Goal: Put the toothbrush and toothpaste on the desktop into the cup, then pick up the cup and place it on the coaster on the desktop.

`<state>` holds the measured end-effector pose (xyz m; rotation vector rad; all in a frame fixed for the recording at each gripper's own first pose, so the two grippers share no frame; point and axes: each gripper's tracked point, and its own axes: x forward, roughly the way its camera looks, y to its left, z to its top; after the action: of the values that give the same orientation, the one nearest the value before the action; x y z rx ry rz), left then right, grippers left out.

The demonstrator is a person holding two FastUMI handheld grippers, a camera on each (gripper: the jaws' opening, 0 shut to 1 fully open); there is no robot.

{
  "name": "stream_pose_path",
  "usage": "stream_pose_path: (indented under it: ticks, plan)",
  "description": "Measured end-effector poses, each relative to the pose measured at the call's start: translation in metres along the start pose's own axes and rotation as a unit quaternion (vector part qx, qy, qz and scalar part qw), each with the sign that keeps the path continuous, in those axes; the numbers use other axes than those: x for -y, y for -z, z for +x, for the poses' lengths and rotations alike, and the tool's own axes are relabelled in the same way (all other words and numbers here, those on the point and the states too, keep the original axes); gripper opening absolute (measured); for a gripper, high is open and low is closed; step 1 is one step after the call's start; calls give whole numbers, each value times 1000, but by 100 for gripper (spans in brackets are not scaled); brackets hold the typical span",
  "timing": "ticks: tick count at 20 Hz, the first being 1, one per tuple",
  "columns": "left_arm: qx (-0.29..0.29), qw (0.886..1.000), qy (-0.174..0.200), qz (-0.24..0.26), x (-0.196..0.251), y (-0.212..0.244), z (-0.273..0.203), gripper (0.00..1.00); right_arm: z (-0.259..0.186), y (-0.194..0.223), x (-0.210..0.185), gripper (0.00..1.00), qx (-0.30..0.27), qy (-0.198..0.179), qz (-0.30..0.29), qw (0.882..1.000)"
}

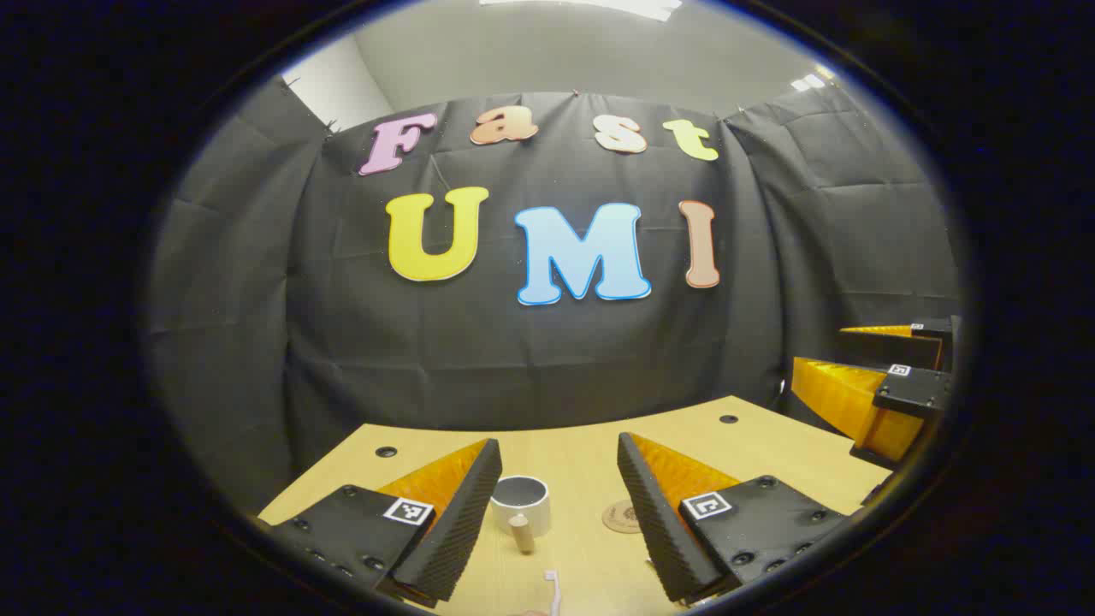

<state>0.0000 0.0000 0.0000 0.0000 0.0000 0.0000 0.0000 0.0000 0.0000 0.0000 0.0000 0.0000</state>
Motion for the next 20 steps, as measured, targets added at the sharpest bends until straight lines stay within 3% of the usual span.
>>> stream_pose_path:
  ticks: [6,7,9,10,11,12,13,14,15,17,20]
  plan:
    - [-30,999,-18,-5,-2,19,11,90,0,0,0,91,0,0,0,1000]
    - [-34,999,-18,-7,-1,22,10,99,5,-5,4,91,16,4,-9,1000]
    - [-49,999,-19,-8,2,32,9,99,6,-4,3,91,6,4,-6,1000]
    - [-55,998,-18,-9,4,36,9,90,6,4,3,91,-16,2,-12,1000]
    - [-61,998,-17,-11,7,38,8,90,8,6,2,91,-20,1,-6,1000]
    - [-67,998,-12,-12,11,42,9,99,10,8,1,91,-23,0,-2,1000]
    - [-74,997,-9,-12,13,47,11,99,11,10,-1,91,-25,-1,1,1000]
    - [-85,996,-6,-14,15,53,13,99,13,15,-2,90,-38,-3,4,999]
    - [-96,995,-2,-17,17,62,13,90,14,25,-5,91,-56,-9,9,998]
    - [-116,993,-1,-23,16,76,13,90,9,45,-10,91,-87,-24,23,996]
    - [-160,987,2,-15,15,105,13,90,7,77,-31,92,-166,-60,61,982]
